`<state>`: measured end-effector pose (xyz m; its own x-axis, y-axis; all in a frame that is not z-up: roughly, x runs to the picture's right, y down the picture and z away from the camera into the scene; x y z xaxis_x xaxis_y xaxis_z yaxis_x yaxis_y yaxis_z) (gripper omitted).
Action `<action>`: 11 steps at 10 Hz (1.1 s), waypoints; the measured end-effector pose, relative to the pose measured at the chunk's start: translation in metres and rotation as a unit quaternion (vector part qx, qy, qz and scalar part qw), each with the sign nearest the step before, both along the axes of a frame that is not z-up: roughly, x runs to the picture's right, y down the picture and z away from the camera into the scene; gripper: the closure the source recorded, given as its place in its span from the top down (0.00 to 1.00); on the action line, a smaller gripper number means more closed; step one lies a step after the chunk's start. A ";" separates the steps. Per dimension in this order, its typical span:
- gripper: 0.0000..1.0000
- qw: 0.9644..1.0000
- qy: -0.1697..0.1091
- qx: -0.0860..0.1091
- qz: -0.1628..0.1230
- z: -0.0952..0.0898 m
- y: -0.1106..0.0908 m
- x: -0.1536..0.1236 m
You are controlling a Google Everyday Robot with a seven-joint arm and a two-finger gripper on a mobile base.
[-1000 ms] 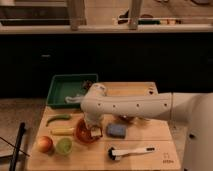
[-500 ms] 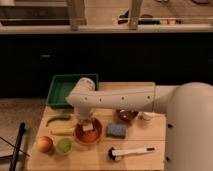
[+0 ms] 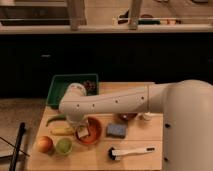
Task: Wipe red bowl with eraser
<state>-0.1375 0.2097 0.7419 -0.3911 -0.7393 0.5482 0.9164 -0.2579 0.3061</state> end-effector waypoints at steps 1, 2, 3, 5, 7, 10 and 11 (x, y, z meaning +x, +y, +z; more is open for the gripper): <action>0.00 1.000 0.002 -0.008 -0.002 0.001 0.010 0.006; 0.00 1.000 0.008 -0.017 0.001 0.003 0.018 0.018; 0.00 1.000 0.014 -0.022 0.005 0.004 0.022 0.029; 0.00 0.998 0.036 -0.032 0.029 0.009 0.025 0.061; 0.00 0.997 0.054 -0.030 0.055 0.011 0.017 0.079; 0.00 0.995 0.066 -0.018 0.067 0.027 -0.013 0.077; 0.00 0.996 0.067 -0.016 0.064 0.031 -0.021 0.072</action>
